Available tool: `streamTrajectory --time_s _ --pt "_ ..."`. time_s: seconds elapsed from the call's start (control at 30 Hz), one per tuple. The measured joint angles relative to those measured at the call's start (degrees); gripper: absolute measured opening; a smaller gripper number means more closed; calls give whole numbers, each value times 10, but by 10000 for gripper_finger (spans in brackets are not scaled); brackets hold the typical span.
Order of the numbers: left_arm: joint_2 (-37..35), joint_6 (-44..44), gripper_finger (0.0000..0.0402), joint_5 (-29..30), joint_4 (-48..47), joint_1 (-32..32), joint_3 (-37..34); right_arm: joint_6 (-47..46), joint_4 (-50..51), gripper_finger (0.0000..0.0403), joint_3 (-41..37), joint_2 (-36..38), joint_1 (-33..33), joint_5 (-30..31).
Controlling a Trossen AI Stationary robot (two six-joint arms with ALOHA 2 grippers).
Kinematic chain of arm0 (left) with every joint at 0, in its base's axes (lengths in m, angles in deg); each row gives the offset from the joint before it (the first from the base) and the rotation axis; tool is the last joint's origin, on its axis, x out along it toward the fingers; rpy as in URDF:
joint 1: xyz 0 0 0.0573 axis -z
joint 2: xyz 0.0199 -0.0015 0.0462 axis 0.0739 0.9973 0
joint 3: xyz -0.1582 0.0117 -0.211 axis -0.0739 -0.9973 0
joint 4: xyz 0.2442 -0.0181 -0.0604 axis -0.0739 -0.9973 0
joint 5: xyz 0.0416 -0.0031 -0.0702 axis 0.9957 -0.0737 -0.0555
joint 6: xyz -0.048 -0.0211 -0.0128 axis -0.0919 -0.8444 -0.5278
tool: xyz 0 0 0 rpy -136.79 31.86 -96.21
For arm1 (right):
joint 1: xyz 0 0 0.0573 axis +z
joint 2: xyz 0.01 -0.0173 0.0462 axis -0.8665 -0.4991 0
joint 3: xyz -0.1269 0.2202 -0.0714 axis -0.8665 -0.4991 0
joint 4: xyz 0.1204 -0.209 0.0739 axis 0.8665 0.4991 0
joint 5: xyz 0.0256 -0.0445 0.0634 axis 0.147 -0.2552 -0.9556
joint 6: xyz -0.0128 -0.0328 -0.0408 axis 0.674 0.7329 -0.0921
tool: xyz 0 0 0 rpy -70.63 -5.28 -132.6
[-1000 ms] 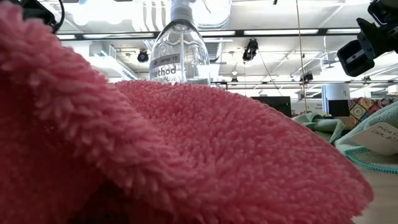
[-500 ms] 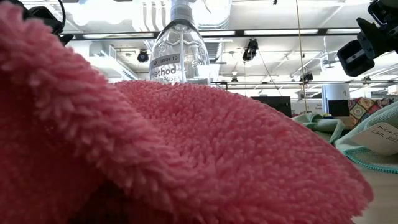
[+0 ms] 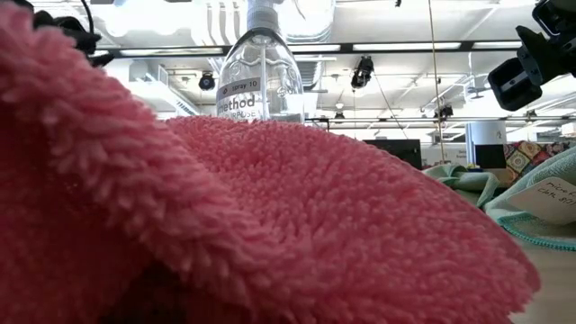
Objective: Sort microfiber towel by color & place in baskets
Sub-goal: Put the top pink microfiber towel into the left black wire basket
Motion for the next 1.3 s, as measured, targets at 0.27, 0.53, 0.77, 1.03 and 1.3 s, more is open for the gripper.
streamTrajectory --time_s 0.27,0.53,0.77,1.03,1.3 --pt "0 43 80 46 82 0 1 0 0 123 0 0 0 0" --pt "30 77 80 107 79 0 60 0 0 123 0 0 0 0" --pt "117 195 80 246 79 -1 157 0 0 123 0 0 0 0" --pt "268 274 80 273 41 -1 312 0 0 123 0 0 0 0" --pt "431 279 80 293 -108 0 477 0 -2 123 0 0 0 15"
